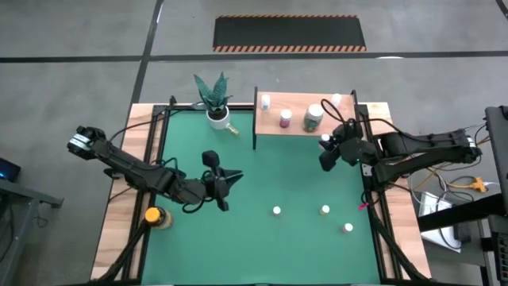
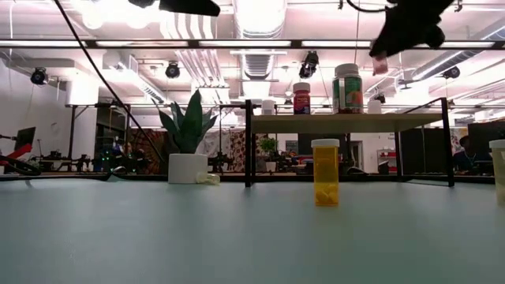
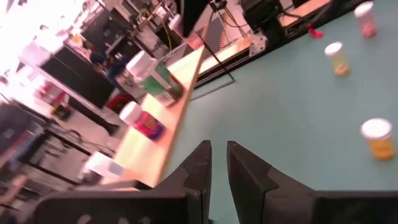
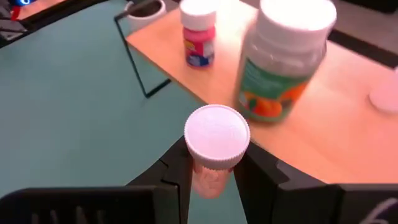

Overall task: Pick and place medicine bottles onto shelf by color
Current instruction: Put the left light pink pill bottle on the shelf

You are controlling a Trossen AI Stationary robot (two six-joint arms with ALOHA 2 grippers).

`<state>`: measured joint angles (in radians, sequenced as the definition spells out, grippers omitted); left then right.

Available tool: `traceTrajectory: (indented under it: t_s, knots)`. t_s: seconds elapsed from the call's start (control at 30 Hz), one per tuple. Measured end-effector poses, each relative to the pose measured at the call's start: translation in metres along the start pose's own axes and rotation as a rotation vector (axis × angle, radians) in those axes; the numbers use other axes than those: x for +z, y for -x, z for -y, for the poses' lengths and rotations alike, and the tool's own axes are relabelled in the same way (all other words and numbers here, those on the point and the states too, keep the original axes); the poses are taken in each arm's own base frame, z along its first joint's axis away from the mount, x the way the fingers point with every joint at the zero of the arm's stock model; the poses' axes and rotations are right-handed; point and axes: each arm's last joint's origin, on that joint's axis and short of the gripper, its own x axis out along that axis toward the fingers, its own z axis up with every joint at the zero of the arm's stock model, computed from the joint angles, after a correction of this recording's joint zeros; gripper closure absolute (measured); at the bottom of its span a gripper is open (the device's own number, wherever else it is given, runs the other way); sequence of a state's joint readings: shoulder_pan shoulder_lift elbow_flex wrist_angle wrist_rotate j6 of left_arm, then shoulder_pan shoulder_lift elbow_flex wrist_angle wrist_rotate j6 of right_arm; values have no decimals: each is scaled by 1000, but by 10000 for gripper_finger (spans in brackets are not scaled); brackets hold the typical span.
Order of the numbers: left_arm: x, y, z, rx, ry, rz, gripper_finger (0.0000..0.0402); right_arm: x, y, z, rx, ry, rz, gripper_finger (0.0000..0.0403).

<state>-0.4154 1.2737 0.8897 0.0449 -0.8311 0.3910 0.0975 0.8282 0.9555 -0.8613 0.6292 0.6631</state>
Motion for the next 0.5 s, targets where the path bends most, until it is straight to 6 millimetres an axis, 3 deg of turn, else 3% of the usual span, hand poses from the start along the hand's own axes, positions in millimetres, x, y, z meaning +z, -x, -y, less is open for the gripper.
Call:
traceTrajectory:
  t_s: [0.33,0.5]
  knots:
    - [-7,-4,-12,35,-74,-24,369,-43,-27,8,-58,-87,-66,312]
    - [-11,-6,-14,43,-82,-36,369,-53,-38,5,-38,-110,-45,312]
